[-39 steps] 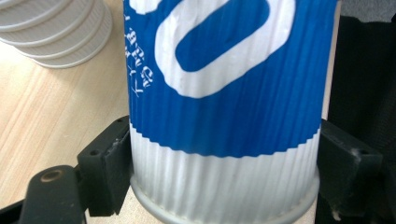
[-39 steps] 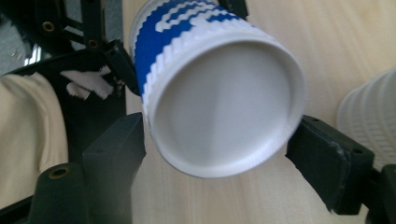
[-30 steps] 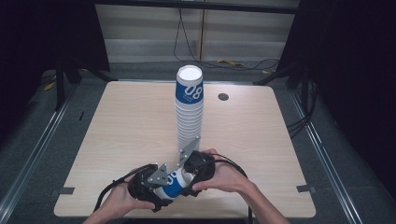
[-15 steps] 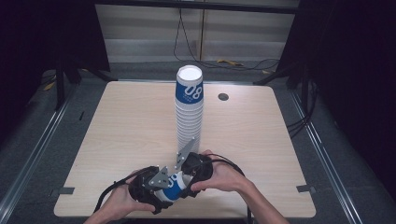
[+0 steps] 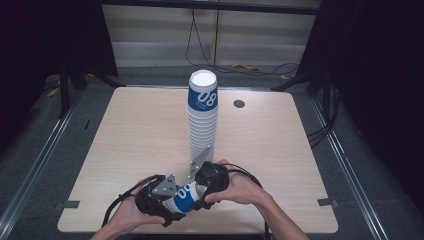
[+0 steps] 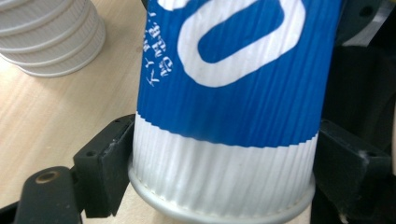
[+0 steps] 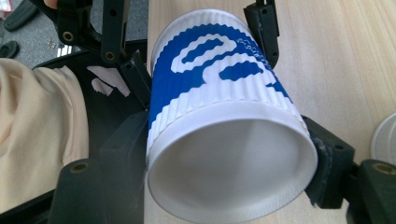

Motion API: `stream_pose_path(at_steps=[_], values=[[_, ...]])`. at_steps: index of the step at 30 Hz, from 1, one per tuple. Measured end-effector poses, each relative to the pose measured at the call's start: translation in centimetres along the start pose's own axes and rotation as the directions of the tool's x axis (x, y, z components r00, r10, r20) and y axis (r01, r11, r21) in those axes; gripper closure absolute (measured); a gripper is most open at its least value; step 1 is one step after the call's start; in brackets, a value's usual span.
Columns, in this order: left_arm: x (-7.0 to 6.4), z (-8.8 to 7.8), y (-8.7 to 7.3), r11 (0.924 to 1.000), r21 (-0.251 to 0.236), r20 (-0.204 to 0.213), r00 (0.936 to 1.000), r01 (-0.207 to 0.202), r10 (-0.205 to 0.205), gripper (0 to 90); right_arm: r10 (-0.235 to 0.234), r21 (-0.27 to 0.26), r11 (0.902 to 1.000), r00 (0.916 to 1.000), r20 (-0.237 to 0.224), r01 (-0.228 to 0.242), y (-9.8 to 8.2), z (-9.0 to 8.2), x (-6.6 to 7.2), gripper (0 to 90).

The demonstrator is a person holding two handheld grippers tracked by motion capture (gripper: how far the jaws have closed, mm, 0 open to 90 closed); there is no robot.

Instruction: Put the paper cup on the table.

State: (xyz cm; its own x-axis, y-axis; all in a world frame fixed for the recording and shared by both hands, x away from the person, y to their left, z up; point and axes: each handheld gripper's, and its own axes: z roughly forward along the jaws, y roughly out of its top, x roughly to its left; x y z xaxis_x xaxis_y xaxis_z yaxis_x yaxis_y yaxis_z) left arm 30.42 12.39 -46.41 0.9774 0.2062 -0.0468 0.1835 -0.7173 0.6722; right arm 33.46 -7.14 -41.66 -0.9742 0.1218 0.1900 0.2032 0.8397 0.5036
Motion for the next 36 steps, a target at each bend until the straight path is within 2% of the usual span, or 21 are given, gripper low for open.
stream_pose_path(at_steps=[2, 3, 5, 7, 9, 11, 16, 18, 20, 23, 24, 25, 27, 28, 31, 33, 36], values=[[-0.1, -0.1, 0.0, 0.9999, -0.003, -0.013, 0.9998, -0.013, 0.013, 15.1, 0.002, -0.007, 1.0000, 1.0000, -0.002, -0.002, 0.0, 0.0, -0.1, 27.7], [-0.2, -0.2, 0.0, 0.9998, -0.001, -0.020, 0.9996, -0.018, 0.018, 15.0, 0.018, 0.004, 0.9998, 0.9998, -0.006, -0.018, -0.1, 0.0, 0.0, 27.8], [-0.2, -0.3, 0.0, 0.9999, -0.007, -0.016, 0.9998, -0.007, 0.007, 15.0, 0.011, -0.006, 0.9999, 0.9999, -0.006, -0.011, -0.1, 0.0, -0.1, 27.8], [-0.6, -0.4, 0.1, 0.9999, -0.005, -0.062, 0.9979, -0.016, 0.016, 14.6, 0.005, -0.012, 0.9999, 1.0000, 0.005, -0.005, -0.1, 0.0, -0.1, 27.7], [-1.1, -0.6, 0.3, 0.9997, -0.005, -0.082, 0.9964, -0.023, 0.022, 14.3, 0.020, 0.003, 0.9998, 0.9998, 0.008, -0.020, 0.0, -0.1, 0.1, 27.7], [-1.2, -0.8, 0.3, 0.9995, -0.021, -0.099, 0.9949, -0.022, 0.020, 14.6, 0.018, -0.004, 0.9998, 0.9998, 0.002, -0.018, 0.0, -0.2, 0.1, 27.7], [-0.6, -1.4, 0.2, 0.9954, -0.096, -0.071, 0.9974, 0.000, -0.007, 16.0, 0.029, -0.007, 0.9995, 0.9995, 0.011, -0.029, -0.4, -0.4, 0.0, 27.7], [-0.5, -1.7, 0.2, 0.9941, -0.108, -0.065, 0.9977, 0.011, -0.018, 15.8, 0.036, -0.002, 0.9994, 0.9992, 0.018, -0.036, -0.5, -0.5, 0.1, 27.7], [-0.3, -1.7, 0.0, 0.9929, -0.118, -0.058, 0.9981, 0.013, -0.020, 16.4, 0.035, -0.019, 0.9992, 0.9993, 0.013, -0.034, -0.6, -0.5, -0.1, 27.7], [0.0, -1.7, -0.2, 0.9896, -0.140, -0.044, 0.9984, 0.031, -0.037, 16.7, 0.058, -0.040, 0.9976, 0.9982, 0.016, -0.057, -0.9, -0.7, -0.1, 27.6], [0.1, -1.8, -0.3, 0.9870, -0.156, -0.040, 0.9981, 0.040, -0.047, 16.7, 0.051, -0.049, 0.9975, 0.9982, 0.029, -0.050, -0.9, -0.7, -0.1, 27.6], [0.2, -1.9, -0.4, 0.9846, -0.168, -0.039, 0.9977, 0.048, -0.055, 16.7, 0.064, -0.056, 0.9965, 0.9974, 0.033, -0.062, -1.2, -0.7, -0.1, 27.6], [0.4, -2.3, -0.5, 0.9699, -0.225, -0.027, 0.9945, 0.092, -0.101, 16.7, 0.088, -0.056, 0.9948, 0.9949, 0.051, -0.085, -1.6, -0.7, -0.2, 27.6], [0.4, -2.6, -0.5, 0.9636, -0.248, -0.030, 0.9933, 0.101, -0.112, 16.4, 0.096, -0.061, 0.9938, 0.9943, 0.046, -0.094, -1.9, -0.6, -0.2, 27.6], [0.6, -3.1, -0.5, 0.9444, -0.314, -0.032, 0.9931, 0.097, -0.113, 16.1, 0.108, -0.094, 0.9903, 0.9928, 0.052, -0.103, -2.4, -0.9, -0.2, 27.6], [0.6, -3.3, -0.5, 0.9383, -0.331, -0.038, 0.9921, 0.100, -0.119, 16.1, 0.123, -0.120, 0.9861, 0.9908, 0.057, -0.115, -2.8, -1.1, -0.1, 27.6], [0.7, -3.3, -0.5, 0.9342, -0.339, -0.024, 0.9915, 0.112, -0.128, 16.0, 0.140, -0.144, 0.9810, 0.9886, 0.057, -0.130, -3.3, -1.1, -0.1, 27.6]])
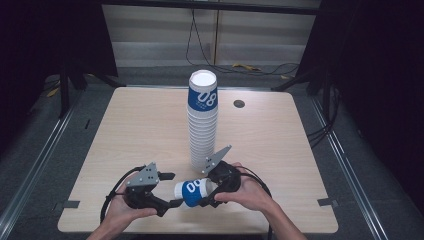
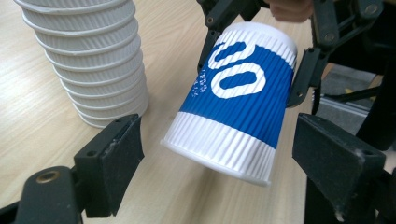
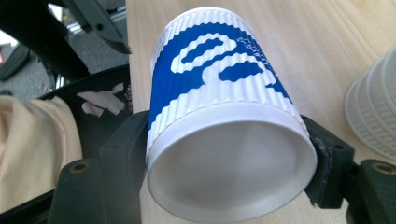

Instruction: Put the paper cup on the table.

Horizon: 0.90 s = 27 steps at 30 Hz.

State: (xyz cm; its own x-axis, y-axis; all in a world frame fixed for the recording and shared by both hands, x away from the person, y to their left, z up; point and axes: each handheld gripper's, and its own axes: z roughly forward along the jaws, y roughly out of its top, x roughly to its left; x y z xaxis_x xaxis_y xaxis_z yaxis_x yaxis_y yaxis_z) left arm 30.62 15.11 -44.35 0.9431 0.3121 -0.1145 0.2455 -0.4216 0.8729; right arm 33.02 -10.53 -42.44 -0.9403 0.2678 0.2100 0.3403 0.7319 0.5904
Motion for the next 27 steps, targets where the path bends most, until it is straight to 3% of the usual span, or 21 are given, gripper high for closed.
stream_pose_path(at_steps=[4, 12, 20, 26, 27], values=[[0.0, 0.1, 0.0, 1.0000, -0.002, 0.006, 1.0000, -0.005, 0.005, 16.0, 0.017, -0.029, 0.9994, 0.9998, 0.005, -0.017, -0.7, 0.1, -0.1, 27.5], [0.7, -0.3, -0.3, 0.9988, -0.037, 0.004, 0.9995, 0.032, -0.032, 16.0, 0.058, -0.138, 0.9888, 0.9983, 0.002, -0.057, -2.0, 0.4, -0.4, 27.5], [1.0, -0.9, -0.1, 0.9961, -0.078, 0.008, 0.9991, 0.042, -0.041, 16.1, 0.088, -0.238, 0.9673, 0.9961, -0.004, -0.087, -3.2, 0.4, -0.1, 27.5], [1.1, -1.1, 0.1, 0.9939, -0.094, 0.041, 0.9977, 0.058, -0.054, 16.2, 0.094, -0.305, 0.9480, 0.9955, 0.003, -0.089, -3.6, 0.2, 0.3, 27.5], [1.1, -1.1, 0.1, 0.9934, -0.096, 0.043, 0.9973, 0.063, -0.059, 16.2, 0.103, -0.327, 0.9398, 0.9947, -0.001, -0.098, -3.6, 0.2, 0.3, 27.6]])
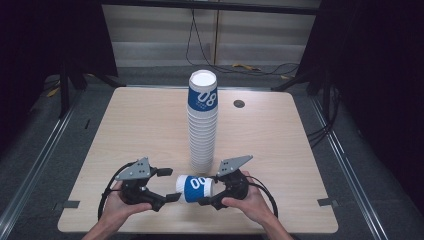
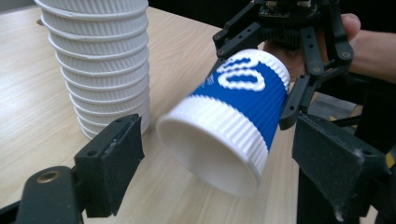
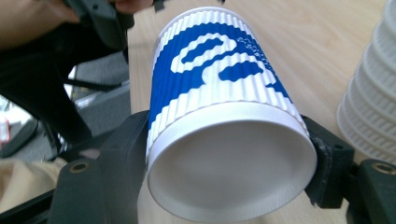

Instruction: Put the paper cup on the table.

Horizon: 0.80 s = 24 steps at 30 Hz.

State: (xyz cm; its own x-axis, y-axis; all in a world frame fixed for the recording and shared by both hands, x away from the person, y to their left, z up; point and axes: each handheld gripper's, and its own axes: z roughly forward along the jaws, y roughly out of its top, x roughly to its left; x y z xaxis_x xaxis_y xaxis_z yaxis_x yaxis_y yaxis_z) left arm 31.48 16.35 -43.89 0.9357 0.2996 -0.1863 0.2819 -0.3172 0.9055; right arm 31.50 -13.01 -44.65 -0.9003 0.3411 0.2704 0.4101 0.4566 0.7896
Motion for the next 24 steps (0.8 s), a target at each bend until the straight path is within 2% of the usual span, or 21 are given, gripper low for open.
stream_pose_path(at_steps=[3, 6, 8, 14, 18, 20, 24], values=[[0.02, -0.18, 0.12, 0.9996, -0.024, 0.011, 0.9998, 0.015, -0.015, 15.6, 0.001, -0.026, 0.9997, 1.0000, 0.004, -0.001, 0.04, -0.21, -0.02, 27.6], [0.20, -0.38, 0.24, 0.9976, -0.058, 0.064, 0.9974, 0.038, -0.034, 15.5, 0.011, -0.067, 0.9977, 0.9999, 0.000, -0.011, 0.00, -0.37, 0.04, 27.6], [0.23, -0.36, 0.28, 0.9969, -0.063, 0.060, 0.9973, 0.046, -0.042, 15.5, 0.023, -0.099, 0.9949, 0.9996, 0.018, -0.021, -0.03, -0.49, 0.14, 27.6], [0.26, -0.62, 0.34, 0.9959, -0.079, 0.042, 0.9983, 0.044, -0.040, 15.5, 0.035, -0.139, 0.9897, 0.9994, 0.008, -0.034, -0.10, -0.64, 0.17, 27.7], [0.16, -0.73, 0.41, 0.9944, -0.096, 0.044, 0.9983, 0.043, -0.039, 15.5, 0.048, -0.178, 0.9827, 0.9986, -0.022, -0.052, -0.27, -0.84, 0.05, 27.6], [0.10, -0.70, 0.43, 0.9944, -0.098, 0.046, 0.9984, 0.037, -0.033, 15.5, 0.060, -0.201, 0.9776, 0.9979, -0.022, -0.064, -0.48, -0.85, 0.10, 27.6], [0.02, -0.61, 0.47, 0.9937, -0.104, 0.056, 0.9977, 0.042, -0.036, 15.5, 0.057, -0.213, 0.9748, 0.9969, -0.054, -0.067, -0.70, -0.67, 0.30, 27.7]])
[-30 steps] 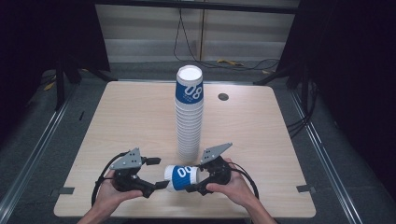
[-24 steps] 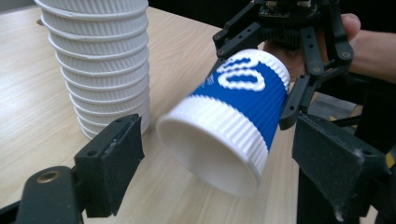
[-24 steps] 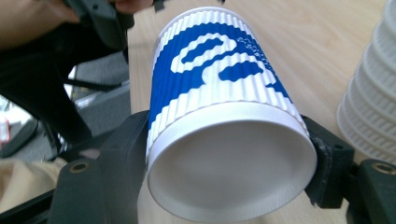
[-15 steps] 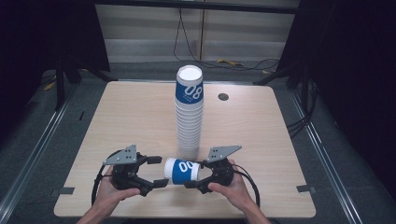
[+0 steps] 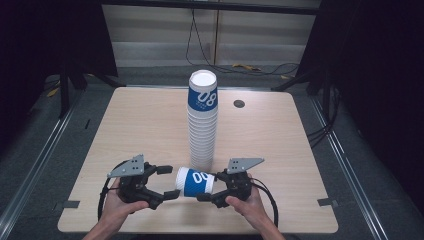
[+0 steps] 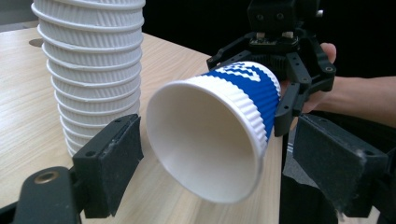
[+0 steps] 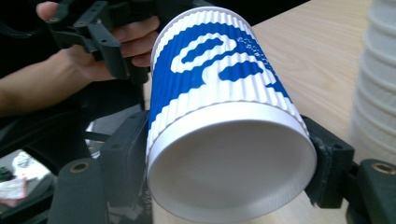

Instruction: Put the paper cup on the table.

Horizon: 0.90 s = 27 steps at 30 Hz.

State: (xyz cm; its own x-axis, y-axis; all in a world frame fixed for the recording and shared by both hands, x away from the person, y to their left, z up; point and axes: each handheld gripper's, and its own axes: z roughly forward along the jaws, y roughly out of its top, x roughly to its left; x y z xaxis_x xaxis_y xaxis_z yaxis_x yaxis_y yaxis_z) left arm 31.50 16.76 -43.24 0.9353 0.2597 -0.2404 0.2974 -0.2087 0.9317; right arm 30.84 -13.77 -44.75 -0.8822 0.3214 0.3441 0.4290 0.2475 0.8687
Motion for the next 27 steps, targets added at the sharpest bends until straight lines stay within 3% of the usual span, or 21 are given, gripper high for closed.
stream_pose_path(at_steps=[4, 10, 19, 27], values=[[-0.1, 0.1, 0.0, 1.0000, -0.005, 0.010, 0.9999, 0.005, -0.005, 15.5, -0.004, -0.023, 0.9997, 0.9998, -0.021, 0.004, 0.1, 0.0, 0.1, 27.6], [0.1, 0.3, 0.0, 0.9997, 0.004, -0.008, 0.9997, 0.024, -0.024, 15.3, -0.006, -0.042, 0.9991, 0.9989, -0.046, 0.005, 0.2, -0.2, 0.3, 27.7], [0.2, 1.0, -0.4, 0.9987, 0.005, 0.033, 0.9981, 0.051, -0.051, 9.1, -0.030, -0.072, 0.9971, 0.9982, -0.052, 0.027, 0.8, -0.6, 0.6, 27.9], [-0.1, 1.1, 0.1, 0.9988, -0.028, 0.033, 0.9986, 0.042, -0.041, 5.6, -0.050, -0.131, 0.9906, 0.9965, -0.066, 0.041, 0.9, -0.5, 0.9, 27.9]])
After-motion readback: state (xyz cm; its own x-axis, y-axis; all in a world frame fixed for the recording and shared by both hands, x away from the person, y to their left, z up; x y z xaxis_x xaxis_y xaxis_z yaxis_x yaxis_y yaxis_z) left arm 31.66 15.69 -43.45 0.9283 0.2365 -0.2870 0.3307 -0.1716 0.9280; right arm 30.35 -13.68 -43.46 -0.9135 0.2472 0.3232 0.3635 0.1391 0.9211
